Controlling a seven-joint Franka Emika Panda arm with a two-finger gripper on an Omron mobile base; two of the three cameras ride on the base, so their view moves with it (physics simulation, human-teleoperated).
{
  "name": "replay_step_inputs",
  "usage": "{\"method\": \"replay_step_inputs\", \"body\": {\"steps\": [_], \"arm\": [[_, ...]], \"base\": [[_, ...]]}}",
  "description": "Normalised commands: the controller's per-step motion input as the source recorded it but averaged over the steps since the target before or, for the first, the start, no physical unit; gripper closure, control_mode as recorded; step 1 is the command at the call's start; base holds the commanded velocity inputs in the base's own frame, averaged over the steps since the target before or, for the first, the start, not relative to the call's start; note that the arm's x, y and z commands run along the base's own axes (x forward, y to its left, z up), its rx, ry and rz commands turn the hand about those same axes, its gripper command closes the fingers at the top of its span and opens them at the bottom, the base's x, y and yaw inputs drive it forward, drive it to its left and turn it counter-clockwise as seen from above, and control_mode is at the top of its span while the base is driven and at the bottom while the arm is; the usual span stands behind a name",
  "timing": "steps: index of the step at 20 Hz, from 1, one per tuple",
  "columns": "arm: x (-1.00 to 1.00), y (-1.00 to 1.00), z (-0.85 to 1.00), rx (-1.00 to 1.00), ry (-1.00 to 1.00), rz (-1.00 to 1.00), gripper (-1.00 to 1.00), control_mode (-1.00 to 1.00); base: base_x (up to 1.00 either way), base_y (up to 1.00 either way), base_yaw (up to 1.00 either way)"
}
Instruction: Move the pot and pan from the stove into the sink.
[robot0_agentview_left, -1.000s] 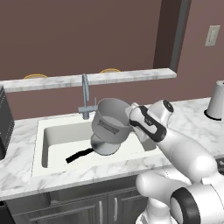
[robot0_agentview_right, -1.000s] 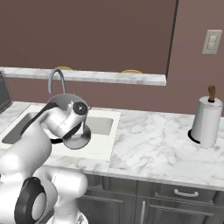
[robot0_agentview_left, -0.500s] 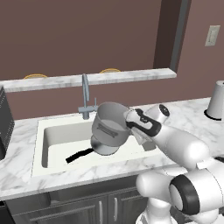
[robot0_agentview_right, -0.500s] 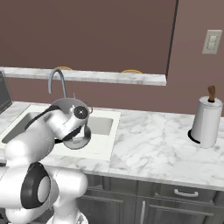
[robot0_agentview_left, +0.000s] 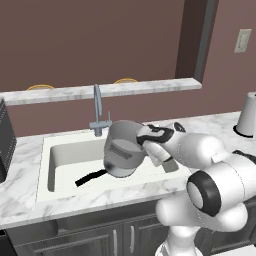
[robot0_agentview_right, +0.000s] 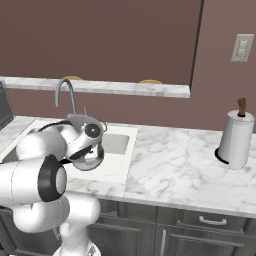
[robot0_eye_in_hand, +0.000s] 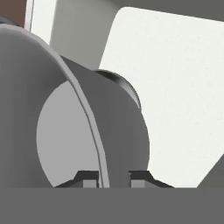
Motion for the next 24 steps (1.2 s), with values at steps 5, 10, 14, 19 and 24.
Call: {"method": "replay_step_inputs", "body": {"steps": [5, 10, 14, 19, 24], "arm": [[0.28, 0.06, -0.27, -0.04, 0.00, 0.00, 1.00, -1.00], [0.28, 0.05, -0.28, -0.04, 0.00, 0.00, 1.00, -1.00], [0.26, 0.05, -0.32, -0.05, 0.00, 0.00, 1.00, -1.00], [0.27, 0.04, -0.31, -0.05, 0.00, 0.00, 1.00, -1.00], [0.23, 0.01, -0.26, -0.05, 0.00, 0.00, 1.00, -1.00]], "base": [[0.00, 0.00, 0.00], [0.00, 0.00, 0.00], [0.00, 0.00, 0.00], [0.00, 0.00, 0.00], [0.00, 0.00, 0.00]]}}
